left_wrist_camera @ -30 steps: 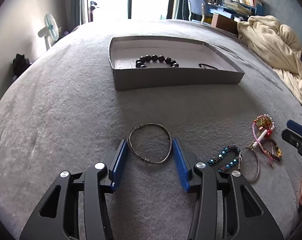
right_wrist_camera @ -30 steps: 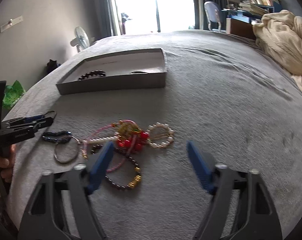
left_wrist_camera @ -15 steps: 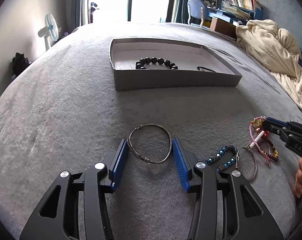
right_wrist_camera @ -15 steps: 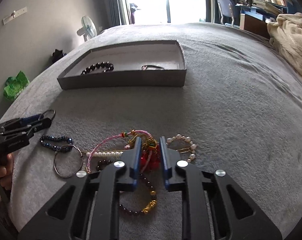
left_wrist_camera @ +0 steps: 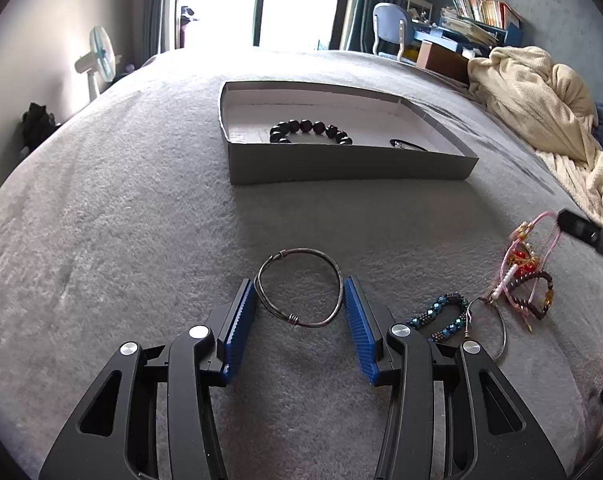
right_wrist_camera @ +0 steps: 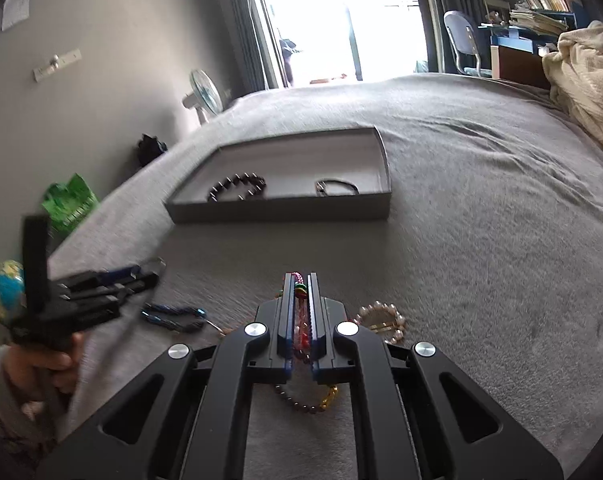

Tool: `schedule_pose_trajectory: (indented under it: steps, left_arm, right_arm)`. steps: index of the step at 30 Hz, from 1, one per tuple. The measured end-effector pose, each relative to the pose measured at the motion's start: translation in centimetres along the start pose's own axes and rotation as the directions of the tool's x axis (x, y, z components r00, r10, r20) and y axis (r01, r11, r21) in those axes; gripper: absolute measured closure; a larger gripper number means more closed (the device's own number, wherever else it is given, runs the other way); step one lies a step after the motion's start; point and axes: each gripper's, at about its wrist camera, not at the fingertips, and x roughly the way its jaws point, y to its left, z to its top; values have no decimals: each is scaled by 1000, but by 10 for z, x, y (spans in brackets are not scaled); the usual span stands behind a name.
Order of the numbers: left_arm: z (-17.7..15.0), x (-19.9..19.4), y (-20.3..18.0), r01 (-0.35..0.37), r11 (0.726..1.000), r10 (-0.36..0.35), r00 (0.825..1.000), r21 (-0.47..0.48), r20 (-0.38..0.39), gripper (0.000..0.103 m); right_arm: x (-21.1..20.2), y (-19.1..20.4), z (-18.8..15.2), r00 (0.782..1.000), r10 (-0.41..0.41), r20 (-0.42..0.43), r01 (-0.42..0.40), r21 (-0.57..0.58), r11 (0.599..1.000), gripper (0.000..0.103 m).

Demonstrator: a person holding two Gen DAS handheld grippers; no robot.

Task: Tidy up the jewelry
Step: 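Grasp the pink beaded bracelet with the right tool and lift it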

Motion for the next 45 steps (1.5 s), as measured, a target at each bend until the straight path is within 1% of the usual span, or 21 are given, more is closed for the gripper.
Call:
schedule_pose_trajectory:
  steps: [3,7,9,12,15,20,23,26,28,32,35,40,45]
  left_arm:
    - [0,-1,0,3,1000,-3,1000,0,2,56]
    - [-1,-2,0,6,1000,-6,1000,-5,4,56]
    - [-1,-3,1,8,1000,-8,1000,-8,6,56]
    - [-2,-4,2,11,1000,-11,1000,-12,8,56]
    - [-2,-3,2,9,1000,-9,1000,-10,6,56]
    - [-1,-2,1,6,1000,-6,1000,-12,6,56]
    - [-1,-2,1,7,1000,-7,1000,-12,6,56]
    - [-1,-2,1,7,1000,-7,1000,-12,6,56]
    - [-1,-3,1,5,1000,-5,1000,-14,6,56]
    - [-1,-3,1,6,1000,-6,1000,-16,6,56]
    - [-1,-3,1,5,1000,-5,1000,-15,6,56]
    - [-2,-4,0,9,1000,-9,1000,-10,12,56]
    - [-3,-15,-5,49,998,-50,997,27,50,57]
  right_arm:
    - [-6,-7,5,999,37,3,-37,46,998,97]
    - [0,-13,0,999,21,-32,-19,54,998,97]
    - [0,-16,-5,999,17,-35,-15,67,998,97]
    - [-13,-22,-8,999,46,16,-47,113,992,97]
    - [-27,-25,0,996,67,60,-74,129,989,97]
    - [-52,-25,18,989,88,120,-103,122,987,97]
    - [-61,-25,25,986,89,140,-106,115,988,97]
    - [-66,-25,28,987,71,144,-87,105,991,97]
    - [-63,-28,23,991,55,121,-70,118,991,97]
    - [-45,-44,3,999,-18,33,12,153,988,97]
    - [-39,-62,-15,999,-54,8,51,199,979,97]
    - [-45,-79,-29,997,-81,8,77,237,968,97]
    - [-51,-83,-25,996,-80,35,69,244,967,97]
